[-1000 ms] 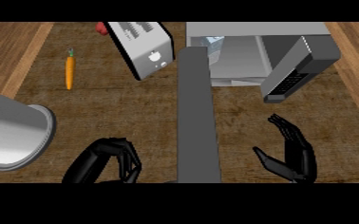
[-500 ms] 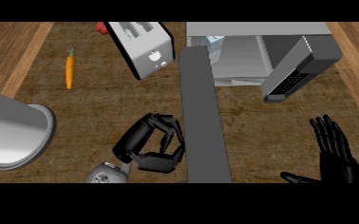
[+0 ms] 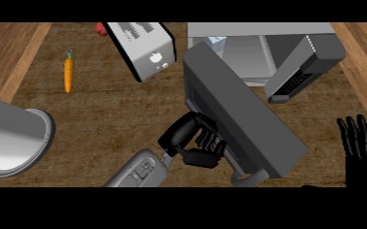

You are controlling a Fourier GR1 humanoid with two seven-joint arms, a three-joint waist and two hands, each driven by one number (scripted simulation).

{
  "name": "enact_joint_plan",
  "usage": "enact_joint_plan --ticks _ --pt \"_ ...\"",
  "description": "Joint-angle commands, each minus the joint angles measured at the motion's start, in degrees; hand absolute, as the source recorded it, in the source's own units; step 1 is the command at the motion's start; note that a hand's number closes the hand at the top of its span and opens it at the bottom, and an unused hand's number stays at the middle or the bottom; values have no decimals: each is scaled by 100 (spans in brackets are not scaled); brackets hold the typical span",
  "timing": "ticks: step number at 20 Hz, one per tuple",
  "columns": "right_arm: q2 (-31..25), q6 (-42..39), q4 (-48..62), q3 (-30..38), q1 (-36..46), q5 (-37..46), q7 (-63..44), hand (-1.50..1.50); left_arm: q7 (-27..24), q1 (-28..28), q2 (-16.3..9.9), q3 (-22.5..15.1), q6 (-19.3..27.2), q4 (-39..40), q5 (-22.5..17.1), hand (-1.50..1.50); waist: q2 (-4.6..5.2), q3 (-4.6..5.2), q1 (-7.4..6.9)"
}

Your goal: Pick up the milk, place it into the microwave and close the microwave

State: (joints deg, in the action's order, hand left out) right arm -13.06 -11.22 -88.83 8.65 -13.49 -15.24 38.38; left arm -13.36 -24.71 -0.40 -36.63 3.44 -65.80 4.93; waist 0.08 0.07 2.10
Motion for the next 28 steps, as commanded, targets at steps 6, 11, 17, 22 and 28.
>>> enact_joint_plan --ticks 6,11,17,22,28 --pt "-313 -556 -828 -122 100 -453 -557 -150 394 -1081 38 -1644 876 1240 -1477 150 85 9 421" --pt "-584 -860 -1136 -189 330 -733 -927 -150 199 -1410 37 -1564 1227 1150 -2214 -150 164 26 781" --pt "-546 -968 -1378 -470 609 -767 -1039 -150 -430 -1935 38 -1369 1456 1049 -2866 150 256 37 1042" --pt "-767 -1140 -1566 -442 730 -923 -1211 -150 -401 -2488 39 -1220 1663 1304 -3255 150 304 25 1357" --pt "-808 -1187 -1676 -406 848 -1151 -1317 -150 -488 -2958 40 -1144 1767 1622 -3629 150 388 7 1655"
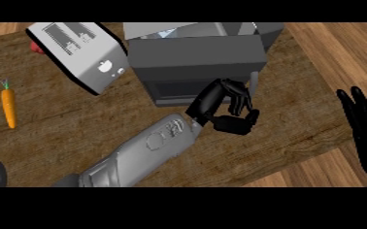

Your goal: Pick up the milk, place it into the microwave and close the microwave

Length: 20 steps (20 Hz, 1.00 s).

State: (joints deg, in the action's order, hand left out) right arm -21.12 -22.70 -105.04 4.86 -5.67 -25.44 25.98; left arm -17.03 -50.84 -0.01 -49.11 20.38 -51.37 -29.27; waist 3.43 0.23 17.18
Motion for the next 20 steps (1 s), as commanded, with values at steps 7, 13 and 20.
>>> enact_joint_plan --ticks 7,13,20 --pt "-272 -187 -192 -6 282 -363 -378 -150 -132 -956 0 318 218 563 -562 150 116 -15 349" --pt "-511 -295 -251 82 474 -534 -555 -150 -105 -1276 -2 301 302 830 -797 150 183 -25 595" --pt "-678 -316 -290 219 552 -769 -726 -150 -200 -1369 -6 399 512 1041 -1048 150 211 -34 822"
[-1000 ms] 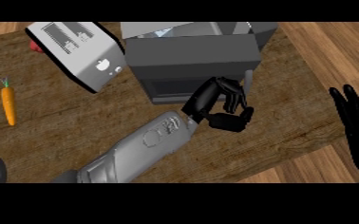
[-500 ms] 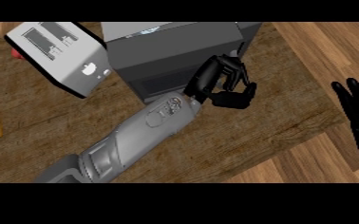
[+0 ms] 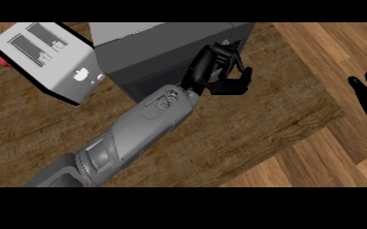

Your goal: Pick up the milk, place it into the microwave and close the microwave

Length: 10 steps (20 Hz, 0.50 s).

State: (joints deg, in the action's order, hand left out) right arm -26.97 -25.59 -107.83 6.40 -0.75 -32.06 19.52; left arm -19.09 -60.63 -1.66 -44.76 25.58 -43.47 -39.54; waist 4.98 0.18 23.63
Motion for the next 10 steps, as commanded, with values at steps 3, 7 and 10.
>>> enact_joint_plan --ticks 3,7,10 --pt "-228 -40 31 162 152 -133 -148 -150 -28 -456 157 2 68 217 -118 150 60 -33 197" --pt "-329 -26 53 245 285 -209 -224 -150 -112 -456 156 -59 200 170 -179 150 69 -38 227" --pt "-414 -33 34 329 341 -264 -256 -150 -146 -414 155 -39 276 172 -268 150 70 -33 278"
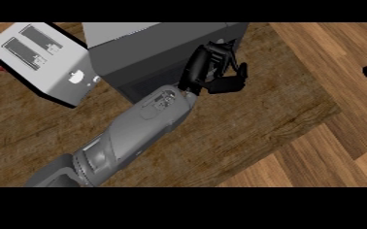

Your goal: Pick up the milk, place it into the microwave and close the microwave

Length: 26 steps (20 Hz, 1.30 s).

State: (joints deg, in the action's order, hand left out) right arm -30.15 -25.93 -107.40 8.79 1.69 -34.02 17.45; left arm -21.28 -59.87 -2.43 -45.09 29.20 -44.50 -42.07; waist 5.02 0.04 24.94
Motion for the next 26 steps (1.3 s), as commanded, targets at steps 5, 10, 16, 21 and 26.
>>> enact_joint_plan --ticks 5,10,16,21,26 --pt "-255 -49 63 157 195 -153 -165 -150 -26 -498 230 -76 80 236 -52 150 83 -23 147" --pt "-344 -110 145 254 249 -390 -237 -150 -46 -469 229 -133 207 259 -125 150 77 -36 182" --pt "-346 -101 219 241 344 -514 -298 -150 -98 -518 228 -160 314 223 -204 150 127 -44 201" --pt "-458 -152 193 280 470 -722 -401 -150 -170 -466 227 -213 406 192 -265 150 105 -28 212" --pt "-572 -117 239 462 438 -829 -459 -150 -82 -199 239 365 1308 658 -617 150 72 -18 -128"
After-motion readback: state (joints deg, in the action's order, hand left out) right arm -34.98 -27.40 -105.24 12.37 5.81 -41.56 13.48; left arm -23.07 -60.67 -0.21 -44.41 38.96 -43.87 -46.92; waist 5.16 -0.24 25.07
